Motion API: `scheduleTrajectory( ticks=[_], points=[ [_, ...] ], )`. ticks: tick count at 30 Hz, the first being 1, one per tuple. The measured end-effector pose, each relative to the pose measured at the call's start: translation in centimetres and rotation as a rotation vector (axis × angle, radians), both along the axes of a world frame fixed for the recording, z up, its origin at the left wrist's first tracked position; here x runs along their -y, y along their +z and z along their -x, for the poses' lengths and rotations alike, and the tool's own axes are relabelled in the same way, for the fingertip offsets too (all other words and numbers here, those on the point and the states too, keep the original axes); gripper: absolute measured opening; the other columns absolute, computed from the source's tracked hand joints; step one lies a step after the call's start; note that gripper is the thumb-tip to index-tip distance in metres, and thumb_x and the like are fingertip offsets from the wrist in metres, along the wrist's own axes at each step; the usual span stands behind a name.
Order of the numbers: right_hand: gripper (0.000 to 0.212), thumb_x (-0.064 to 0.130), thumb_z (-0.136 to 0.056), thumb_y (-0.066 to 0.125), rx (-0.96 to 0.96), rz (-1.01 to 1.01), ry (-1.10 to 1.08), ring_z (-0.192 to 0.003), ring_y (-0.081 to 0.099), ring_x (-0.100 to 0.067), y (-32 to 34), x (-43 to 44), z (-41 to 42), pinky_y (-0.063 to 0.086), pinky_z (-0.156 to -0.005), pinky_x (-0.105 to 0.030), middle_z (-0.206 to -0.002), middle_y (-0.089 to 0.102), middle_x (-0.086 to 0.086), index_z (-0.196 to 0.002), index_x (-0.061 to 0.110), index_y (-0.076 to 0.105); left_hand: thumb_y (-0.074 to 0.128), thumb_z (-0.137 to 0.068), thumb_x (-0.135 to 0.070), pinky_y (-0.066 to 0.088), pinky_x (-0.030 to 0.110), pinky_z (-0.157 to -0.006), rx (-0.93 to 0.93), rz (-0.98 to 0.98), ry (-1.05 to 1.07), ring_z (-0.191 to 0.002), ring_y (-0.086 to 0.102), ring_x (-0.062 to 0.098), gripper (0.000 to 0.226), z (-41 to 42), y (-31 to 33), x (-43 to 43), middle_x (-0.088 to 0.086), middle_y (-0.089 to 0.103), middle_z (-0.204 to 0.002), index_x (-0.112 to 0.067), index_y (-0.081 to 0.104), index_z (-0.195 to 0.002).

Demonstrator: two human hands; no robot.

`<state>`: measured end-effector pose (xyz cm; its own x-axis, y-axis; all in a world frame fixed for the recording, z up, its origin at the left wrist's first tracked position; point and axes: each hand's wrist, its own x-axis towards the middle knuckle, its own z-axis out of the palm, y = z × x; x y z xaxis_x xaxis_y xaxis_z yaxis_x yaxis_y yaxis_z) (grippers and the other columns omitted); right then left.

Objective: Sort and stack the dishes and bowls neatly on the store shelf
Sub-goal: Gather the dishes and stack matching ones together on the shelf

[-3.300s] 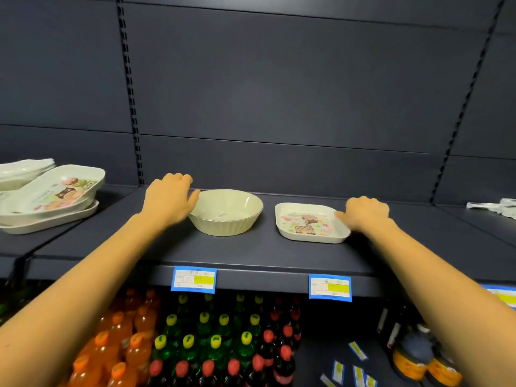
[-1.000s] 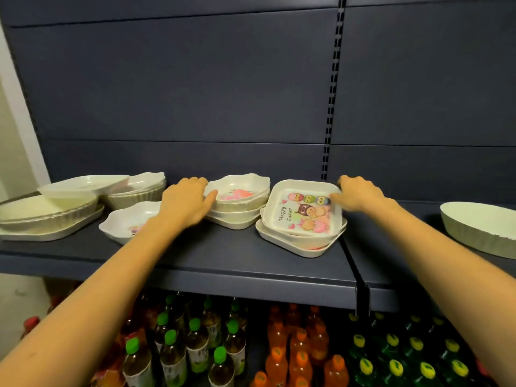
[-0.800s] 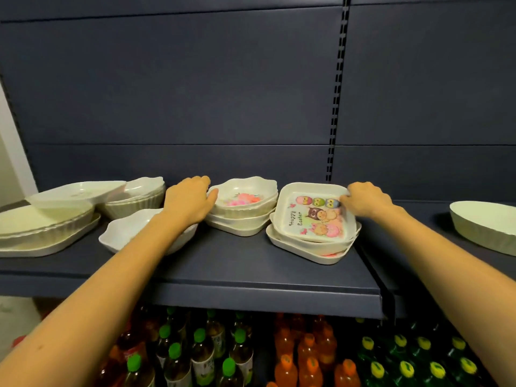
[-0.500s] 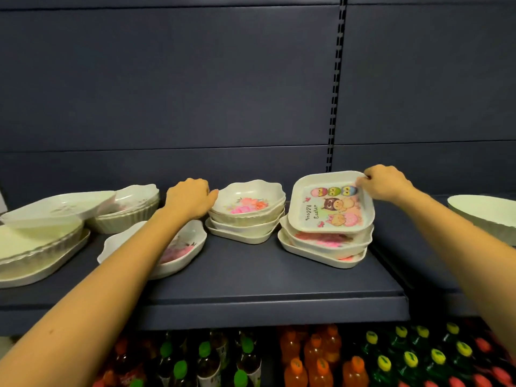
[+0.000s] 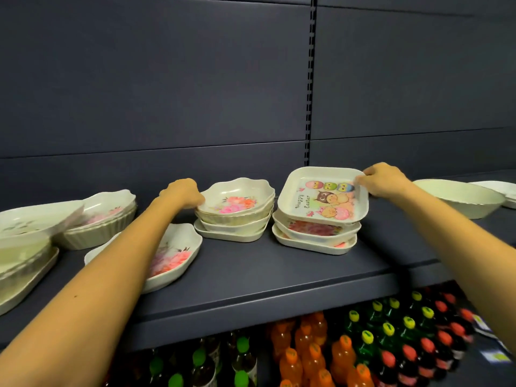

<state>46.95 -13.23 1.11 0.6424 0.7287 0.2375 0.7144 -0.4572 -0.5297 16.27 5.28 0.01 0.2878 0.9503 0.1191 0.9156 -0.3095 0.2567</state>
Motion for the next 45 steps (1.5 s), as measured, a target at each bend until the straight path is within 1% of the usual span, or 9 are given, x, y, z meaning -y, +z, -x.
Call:
scheduleTrajectory(
  ticks=[4, 9, 14, 19, 23, 31, 36, 41, 45],
  points=[
    [0.029, 0.014, -0.09, 0.047, -0.012, -0.014, -0.047, -0.071, 0.049, -0.028, -0.2, 0.8, 0.9, 0.034, -0.052, -0.026, -0.063, 0.052, -0.007, -0.062, 0.013, 0.052, 0.055, -0.081, -0.014, 0.029, 0.03, -0.059, 0.052, -0.009, -0.049, -0.056, 0.034, 0.02, 0.034, 0.6, 0.3, -0.6, 0.005, 0.037, -0.057, -0.009, 0.037, -0.052],
    [0.021, 0.012, -0.089, 0.047, -0.043, -0.045, -0.06, -0.076, 0.05, -0.029, -0.7, 1.5, 1.5, 0.038, -0.069, -0.029, -0.079, 0.057, -0.015, -0.072, 0.006, 0.056, 0.049, -0.088, -0.013, 0.019, 0.027, -0.05, 0.202, -0.001, -0.121, -0.049, 0.023, 0.017, 0.043, 1.2, 0.7, -0.2, 0.006, 0.026, -0.052, -0.01, 0.029, -0.05],
    [0.021, 0.011, -0.088, 0.047, -0.077, -0.049, -0.087, -0.073, 0.049, -0.028, -1.0, 2.1, 1.5, 0.038, -0.067, -0.028, -0.063, 0.053, -0.01, -0.069, 0.007, 0.056, 0.046, -0.091, -0.014, 0.021, 0.024, -0.049, 0.306, 0.053, -0.199, -0.045, 0.021, 0.016, 0.039, 2.1, 1.5, 0.4, 0.006, 0.028, -0.052, -0.012, 0.032, -0.055],
    [0.024, 0.008, -0.086, 0.047, -0.116, -0.06, -0.095, -0.071, 0.051, -0.028, -1.1, 3.1, 1.2, 0.04, -0.069, -0.029, -0.057, 0.051, -0.005, -0.064, 0.008, 0.054, 0.043, -0.093, -0.015, 0.021, 0.026, -0.05, 0.299, -0.084, -0.171, -0.048, 0.021, 0.016, 0.045, 2.0, 2.4, 1.6, 0.006, 0.026, -0.051, -0.011, 0.031, -0.05],
    [0.031, 0.007, -0.087, 0.046, -0.141, -0.088, -0.094, -0.059, 0.048, -0.024, -0.7, 4.7, 0.3, 0.038, -0.059, -0.026, -0.057, 0.051, -0.006, -0.057, 0.01, 0.05, 0.041, -0.094, -0.016, 0.019, 0.027, -0.051, 0.321, -0.141, -0.142, -0.049, 0.022, 0.018, 0.043, 1.7, 3.4, 2.7, 0.006, 0.027, -0.052, -0.011, 0.032, -0.052],
    [0.026, 0.011, -0.09, 0.047, -0.12, -0.067, -0.14, -0.074, 0.048, -0.027, 0.1, 10.9, -5.2, 0.036, -0.062, -0.027, -0.08, 0.056, -0.013, -0.098, -0.004, 0.068, 0.041, -0.09, -0.015, 0.016, 0.024, -0.048, 0.479, -0.053, -0.215, -0.047, 0.02, 0.015, 0.035, -3.9, 4.8, 8.2, 0.006, 0.029, -0.054, -0.01, 0.034, -0.056],
    [0.017, 0.011, -0.089, 0.048, -0.123, -0.039, -0.161, -0.068, 0.047, -0.026, 0.1, 15.7, -9.8, 0.035, -0.058, -0.027, -0.07, 0.055, -0.012, -0.08, 0.004, 0.06, 0.039, -0.089, -0.011, 0.015, 0.023, -0.048, 0.528, 0.02, -0.274, -0.048, 0.017, 0.014, 0.035, -9.6, 4.1, 12.8, 0.005, 0.027, -0.054, -0.011, 0.03, -0.055],
    [0.034, 0.009, -0.089, 0.049, -0.104, -0.01, -0.188, -0.055, 0.042, -0.023, -0.4, 20.2, -14.2, 0.029, -0.05, -0.027, -0.059, 0.049, -0.01, -0.055, 0.008, 0.046, 0.04, -0.088, -0.011, 0.015, 0.024, -0.048, 0.569, 0.062, -0.277, -0.048, 0.017, 0.015, 0.034, -15.0, 2.8, 17.1, 0.005, 0.027, -0.055, -0.012, 0.029, -0.056],
    [0.027, 0.009, -0.091, 0.049, -0.144, -0.02, -0.175, -0.062, 0.045, -0.025, -1.4, 23.1, -17.4, 0.032, -0.053, -0.028, -0.057, 0.047, -0.006, -0.065, 0.003, 0.052, 0.038, -0.088, -0.01, 0.015, 0.021, -0.047, 0.563, 0.082, -0.295, -0.047, 0.017, 0.014, 0.035, -18.8, 1.7, 19.8, 0.005, 0.027, -0.054, -0.011, 0.03, -0.054]
  ],
)
